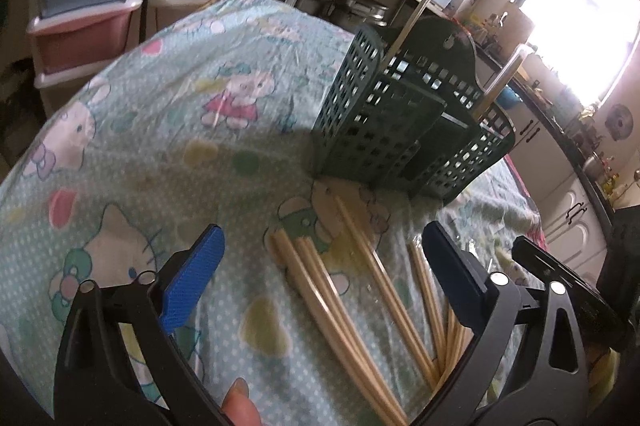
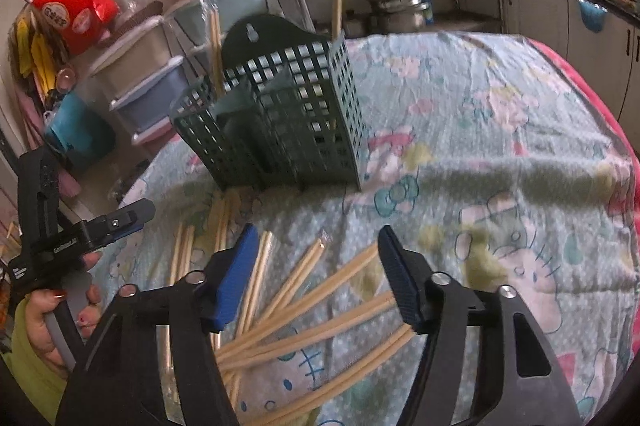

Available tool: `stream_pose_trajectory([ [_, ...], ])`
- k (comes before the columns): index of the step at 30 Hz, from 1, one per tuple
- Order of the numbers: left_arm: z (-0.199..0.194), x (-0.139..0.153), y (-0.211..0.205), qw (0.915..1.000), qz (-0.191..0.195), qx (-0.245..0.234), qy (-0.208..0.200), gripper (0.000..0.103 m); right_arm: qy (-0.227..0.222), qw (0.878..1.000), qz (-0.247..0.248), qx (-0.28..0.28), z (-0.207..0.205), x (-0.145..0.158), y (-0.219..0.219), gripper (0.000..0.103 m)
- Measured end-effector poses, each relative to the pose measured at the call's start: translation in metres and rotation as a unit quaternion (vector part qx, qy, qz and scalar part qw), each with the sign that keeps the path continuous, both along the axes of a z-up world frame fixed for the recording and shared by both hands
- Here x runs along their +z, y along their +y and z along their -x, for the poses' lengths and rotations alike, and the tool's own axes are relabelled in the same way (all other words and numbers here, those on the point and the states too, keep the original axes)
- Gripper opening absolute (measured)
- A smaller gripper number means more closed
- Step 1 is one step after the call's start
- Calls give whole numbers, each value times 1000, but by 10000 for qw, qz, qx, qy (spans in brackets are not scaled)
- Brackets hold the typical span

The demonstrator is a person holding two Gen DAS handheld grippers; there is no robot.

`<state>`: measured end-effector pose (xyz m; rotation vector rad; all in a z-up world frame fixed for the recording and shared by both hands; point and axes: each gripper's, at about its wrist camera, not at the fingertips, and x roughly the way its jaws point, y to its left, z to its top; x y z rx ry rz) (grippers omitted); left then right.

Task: Organize utensils
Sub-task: 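Close the left tool on a chopstick while the right tool grasps another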

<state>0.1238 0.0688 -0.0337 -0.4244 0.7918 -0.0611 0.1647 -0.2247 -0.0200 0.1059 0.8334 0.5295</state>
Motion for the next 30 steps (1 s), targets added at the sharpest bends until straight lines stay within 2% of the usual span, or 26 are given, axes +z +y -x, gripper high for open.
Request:
stream_pose_trajectory([
  [3, 1, -7, 2, 9999, 91, -43, 116, 80, 236, 9997, 49, -19, -5, -10, 1, 49],
  [5, 1, -14, 5, 9992, 301, -83, 249, 66, 377, 9993, 43, -45, -8, -15, 0, 45],
  [8, 3, -23, 6, 9982, 422, -110, 420, 51, 581, 9982, 51, -111, -13, -23, -1, 39],
  [10, 3, -27, 6, 9974, 491, -146, 497, 45, 702, 9974, 47, -149, -16, -27, -3, 37],
  [14, -3, -31, 10, 9955, 729, -124, 593, 42, 844, 9962, 62, -219, -21, -33, -5, 34],
  [18, -13, -37, 19, 9921, 1044, -42, 696, 36, 990, 9947, 118, -246, -27, -39, -6, 32],
  [20, -20, -39, 23, 9910, 1105, 29, 752, 28, 1038, 9941, 132, -267, -29, -40, -6, 30],
  [24, -30, -45, 31, 9886, 1248, 127, 830, 22, 1186, 9924, 67, -307, -35, -44, -6, 29],
  [28, -35, -48, 37, 9874, 1310, 212, 859, 9, 1353, 9901, -44, -370, -42, -45, -6, 29],
  [30, -35, -51, 42, 9853, 1463, 222, 851, 8, 1447, 9885, -120, -418, -47, -47, -7, 29],
])
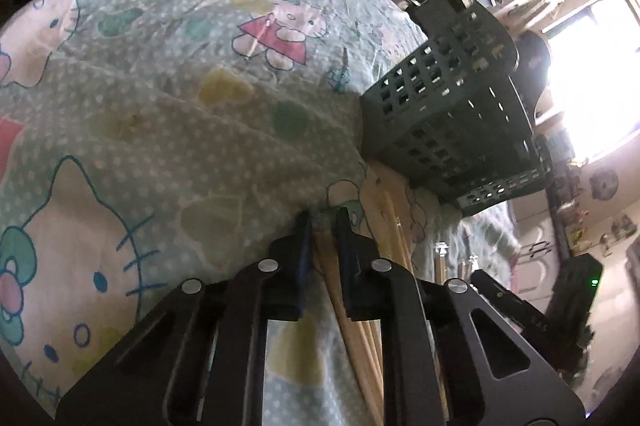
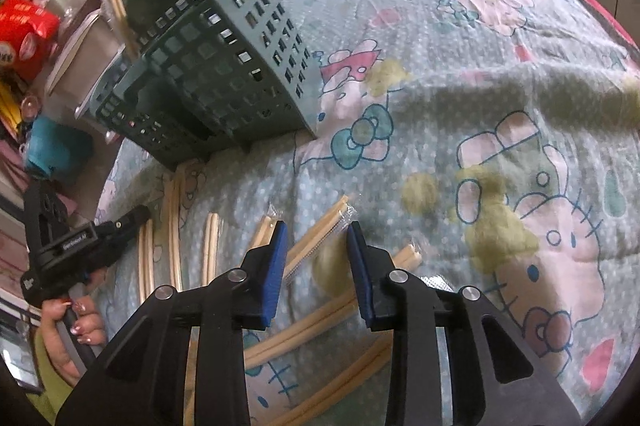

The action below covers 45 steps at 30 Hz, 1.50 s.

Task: Organize utensils
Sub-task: 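Close the left tool on a chopstick while the right tool grasps another, then lift both held chopsticks and carry them above the green holder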

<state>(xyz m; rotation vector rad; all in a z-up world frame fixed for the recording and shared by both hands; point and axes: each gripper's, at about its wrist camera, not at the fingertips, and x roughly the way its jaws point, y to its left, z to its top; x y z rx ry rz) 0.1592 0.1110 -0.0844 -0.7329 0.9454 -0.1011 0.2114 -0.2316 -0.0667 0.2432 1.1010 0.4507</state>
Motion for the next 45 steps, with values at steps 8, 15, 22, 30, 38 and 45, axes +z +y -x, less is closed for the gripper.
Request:
stream_pose_trajectory([
  [8, 8, 19, -2, 9993, -99, -39, -359, 5, 134, 9998, -29, -175, -18, -1, 5, 29],
  [15, 12, 54, -7, 9960, -287, -110, -836, 5, -163, 9992, 290, -242, -32, -2, 17, 15],
  [22, 7, 77, -13, 9931, -327, -208, -1108, 5, -186, 9990, -280, -301, -29, 6, 5, 6],
  [30, 4, 106, -25, 9880, -397, -388, -1439, 5, -712, 9932, -925, -17, -11, 53, 1, 5],
  [38, 6, 138, -39, 9802, -519, -576, -1821, 5, -1571, 9810, -1096, 322, 17, 104, 6, 5],
  [45, 5, 167, -49, 9718, -648, -730, -2148, 4, -2440, 9633, -1086, 280, 32, 140, 1, 5],
])
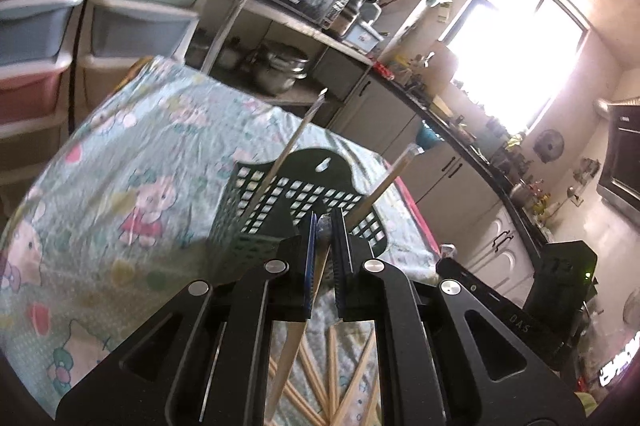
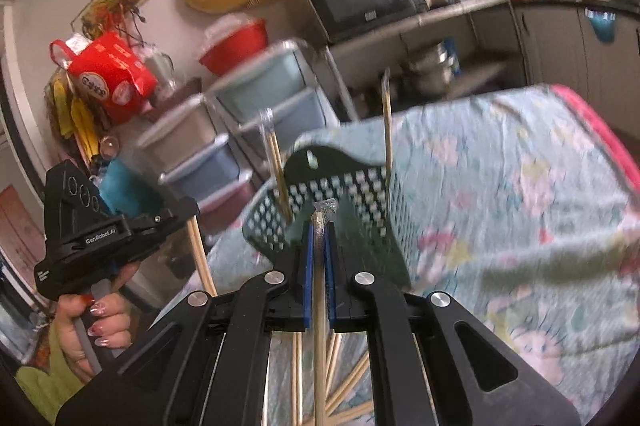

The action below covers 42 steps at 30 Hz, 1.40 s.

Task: Organize utensils
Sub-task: 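Lift both held chopsticks and carry them above the green holder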

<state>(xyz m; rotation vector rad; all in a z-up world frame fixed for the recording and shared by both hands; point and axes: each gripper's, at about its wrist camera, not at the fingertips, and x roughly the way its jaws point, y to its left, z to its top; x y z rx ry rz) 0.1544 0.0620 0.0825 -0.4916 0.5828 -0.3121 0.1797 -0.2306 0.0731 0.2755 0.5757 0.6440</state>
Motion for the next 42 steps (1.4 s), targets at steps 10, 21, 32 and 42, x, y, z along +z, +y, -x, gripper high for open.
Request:
stream_pose_trajectory([
  [10, -3, 38, -24, 9985, -128, -314, -441, 4, -1035, 9943, 163, -182, 2, 29, 4, 5],
  [21, -15, 71, -43, 9951, -316, -435, -827, 4, -1566, 9870, 96, -333, -14, 55, 9, 5],
  [32, -41, 98, -44, 9918, -580, -164, -1131, 4, -2213, 9730, 130, -644, -42, 79, 22, 5],
  [42, -58, 120, -42, 9856, -743, 134, -1512, 4, -2497, 9651, -74, -784, -70, 85, 34, 5],
])
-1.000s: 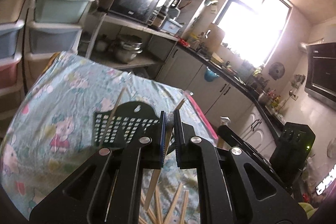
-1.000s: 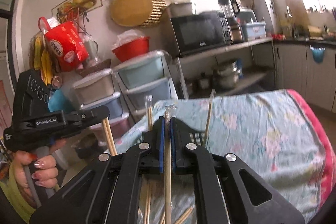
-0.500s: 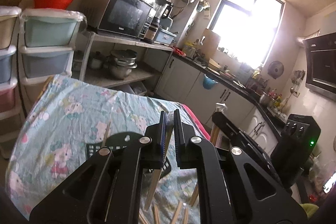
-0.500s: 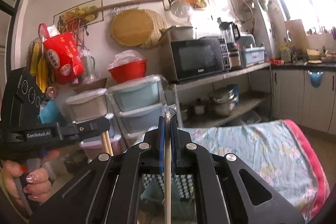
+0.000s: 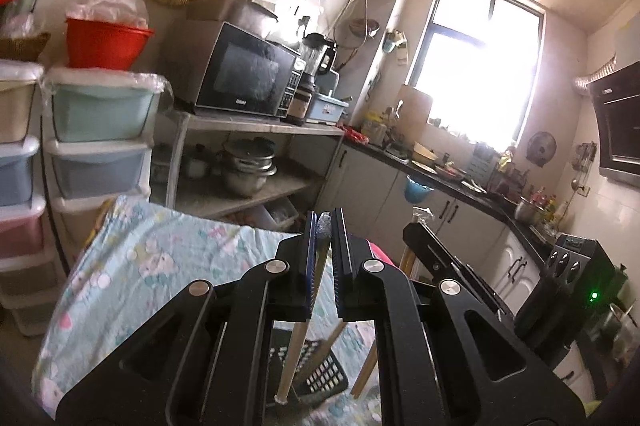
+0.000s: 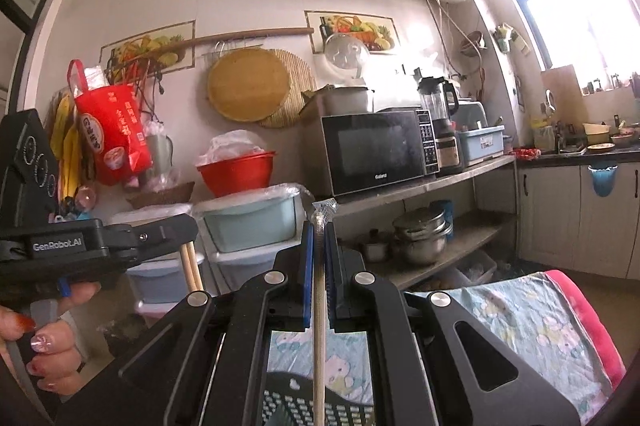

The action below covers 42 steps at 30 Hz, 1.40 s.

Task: Organize utensils
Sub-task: 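Lift both held chopsticks and carry them above the green holder, then drop the chopsticks into the holder and open both tools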

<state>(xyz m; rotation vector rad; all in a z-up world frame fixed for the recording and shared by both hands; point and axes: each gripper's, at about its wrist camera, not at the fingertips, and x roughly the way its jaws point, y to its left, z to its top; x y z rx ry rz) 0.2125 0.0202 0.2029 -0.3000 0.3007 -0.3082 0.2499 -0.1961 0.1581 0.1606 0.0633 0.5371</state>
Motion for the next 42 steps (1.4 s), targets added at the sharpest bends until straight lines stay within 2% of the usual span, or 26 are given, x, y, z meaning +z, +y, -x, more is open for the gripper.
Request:
stream_pose_trajectory([
  [10, -15, -12, -5, 9998, -91, 131, -74, 4, -296, 9990, 44, -323, -24, -10, 12, 5],
  [27, -38, -49, 1, 9992, 9, 116, 389, 4, 183, 9991, -129, -357, -35, -43, 0, 7],
  [30, -37, -56, 1, 9988, -1, 119, 475, 4, 338, 9986, -180, -365, -32, -49, -8, 13],
  [33, -35, -64, 3, 9983, 3, 126, 574, 5, 409, 9982, -222, -377, -27, -53, -14, 15],
  [37, -30, -71, 7, 9978, 46, 156, 649, 12, 518, 9975, -258, -407, -20, -58, -23, 20],
  [40, -27, -75, 8, 9973, 38, 199, 710, 13, 599, 9969, -254, -438, -17, -61, -28, 22],
  [42, -26, -78, 10, 9968, 42, 206, 765, 18, 655, 9965, -242, -452, -14, -64, -30, 24],
])
